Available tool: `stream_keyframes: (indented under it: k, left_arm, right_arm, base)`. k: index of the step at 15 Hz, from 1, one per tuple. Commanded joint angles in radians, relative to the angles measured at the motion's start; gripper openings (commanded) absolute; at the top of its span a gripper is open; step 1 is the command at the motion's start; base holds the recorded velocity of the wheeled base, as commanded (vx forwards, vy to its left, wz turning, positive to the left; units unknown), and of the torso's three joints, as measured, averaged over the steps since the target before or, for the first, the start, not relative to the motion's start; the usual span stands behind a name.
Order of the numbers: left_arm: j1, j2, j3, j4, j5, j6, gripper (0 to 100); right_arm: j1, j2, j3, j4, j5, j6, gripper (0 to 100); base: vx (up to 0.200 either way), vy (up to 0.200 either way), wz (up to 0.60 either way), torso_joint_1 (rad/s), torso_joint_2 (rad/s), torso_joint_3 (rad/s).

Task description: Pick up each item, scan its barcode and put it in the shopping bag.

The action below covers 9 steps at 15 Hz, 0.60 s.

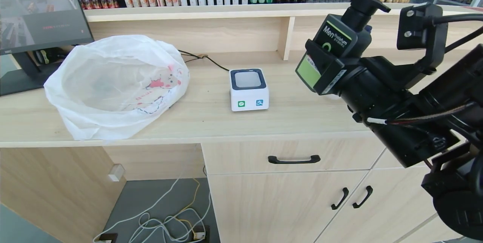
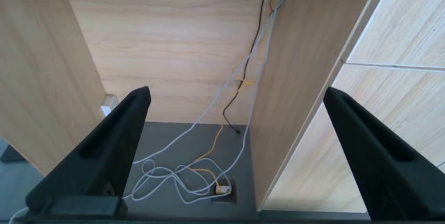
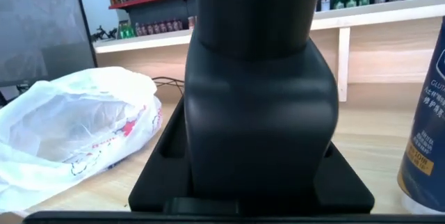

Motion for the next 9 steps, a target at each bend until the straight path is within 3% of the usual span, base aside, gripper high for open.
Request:
stream_keyframes:
  k: [1,9]
  left_arm:
    - [0.0,0.0,0.0,0.0,0.002,0.0,100]
    - [0.0,0.0,0.0,0.0,0.0,0.0,100]
  right_arm:
    - [-0.003,0.02,0.006,-0.032,-0.001,-0.002,0]
    - [-0.039,0.02,0.023,-0.095,-0.001,-0.002,0]
  base:
    - [0.0,0.0,0.0,0.0,0.0,0.0]
    - [0.0,0.0,0.0,0.0,0.0,0.0]
